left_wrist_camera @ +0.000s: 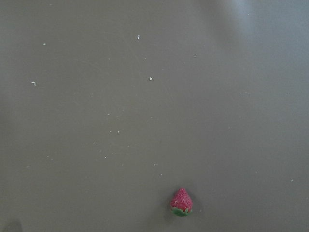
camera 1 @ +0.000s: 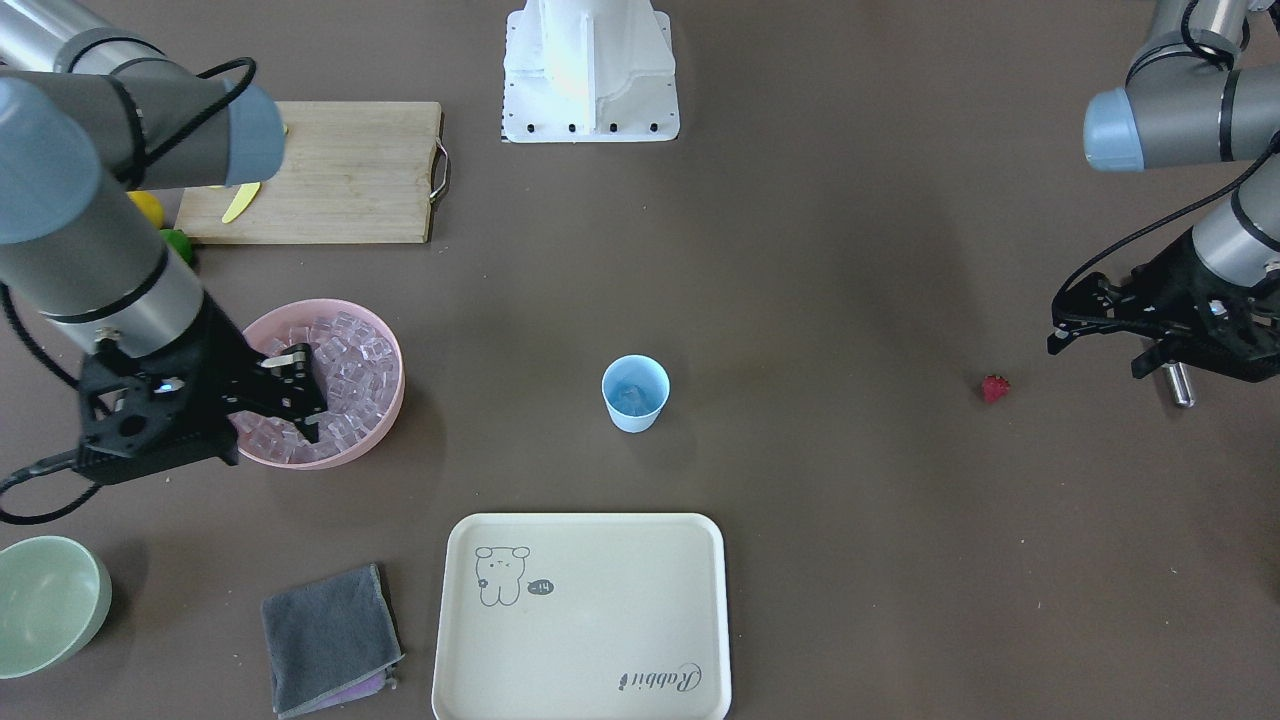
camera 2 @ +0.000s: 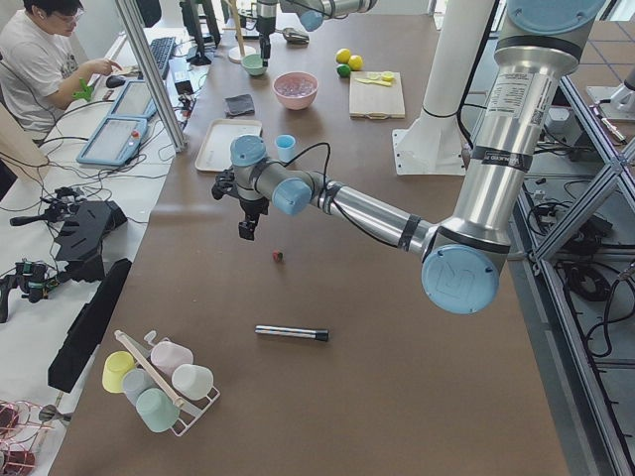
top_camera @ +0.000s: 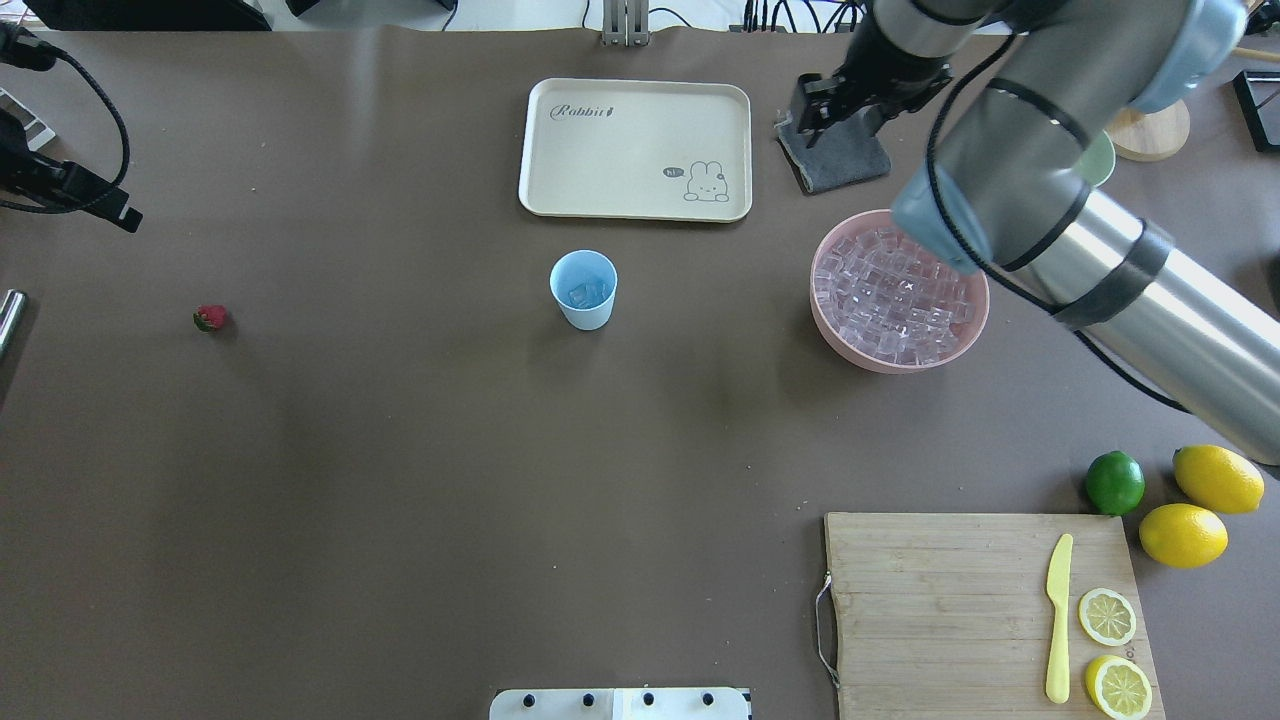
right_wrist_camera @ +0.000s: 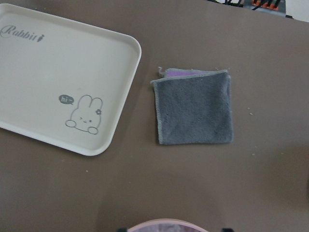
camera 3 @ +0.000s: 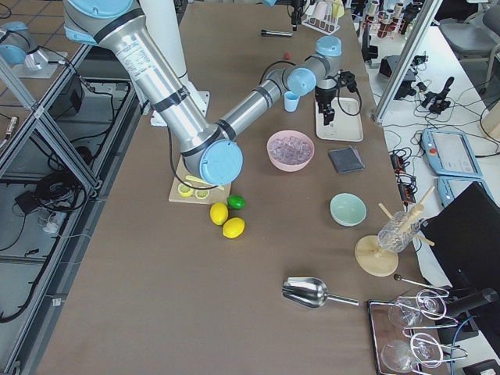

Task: Mash ice and strawberries in cup
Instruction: 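Withdraw the right arm toward the green bowl while the left arm reaches toward the strawberry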

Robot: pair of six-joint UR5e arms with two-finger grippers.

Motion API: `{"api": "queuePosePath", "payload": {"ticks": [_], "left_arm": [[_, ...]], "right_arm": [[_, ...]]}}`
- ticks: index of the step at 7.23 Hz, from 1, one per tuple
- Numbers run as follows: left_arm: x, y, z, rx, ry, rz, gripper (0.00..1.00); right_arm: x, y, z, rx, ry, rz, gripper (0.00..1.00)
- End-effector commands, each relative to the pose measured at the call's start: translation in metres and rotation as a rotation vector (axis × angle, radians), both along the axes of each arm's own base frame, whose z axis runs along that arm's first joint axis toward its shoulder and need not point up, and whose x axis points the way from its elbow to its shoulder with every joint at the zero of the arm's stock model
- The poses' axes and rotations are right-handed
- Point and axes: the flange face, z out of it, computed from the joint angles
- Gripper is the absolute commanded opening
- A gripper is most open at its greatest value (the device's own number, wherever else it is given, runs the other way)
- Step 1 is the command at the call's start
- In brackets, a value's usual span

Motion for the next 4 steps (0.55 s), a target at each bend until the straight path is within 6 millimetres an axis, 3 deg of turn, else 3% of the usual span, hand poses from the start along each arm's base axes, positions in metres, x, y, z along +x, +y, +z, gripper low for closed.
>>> {"api": "queuePosePath", "payload": {"ticks": [1, 3, 4], "left_arm": [[0.044, -0.010, 0.036, 0.029, -0.018, 0.016, 0.97], [0.086, -0.006, 0.070, 0.042, -0.021, 0.023, 0.97], [0.092, -0.003, 0.074, 0.035, -0.021, 0.028, 0.97]], "right_arm": [[0.096, 0.009, 0.081, 0.056, 0.037, -0.069, 0.71], [0.152, 0.031, 0.108, 0.067, 0.023, -0.063, 0.71], [0.175, 0.043, 0.124, 0.073, 0.017, -0.072, 0.71]]}}
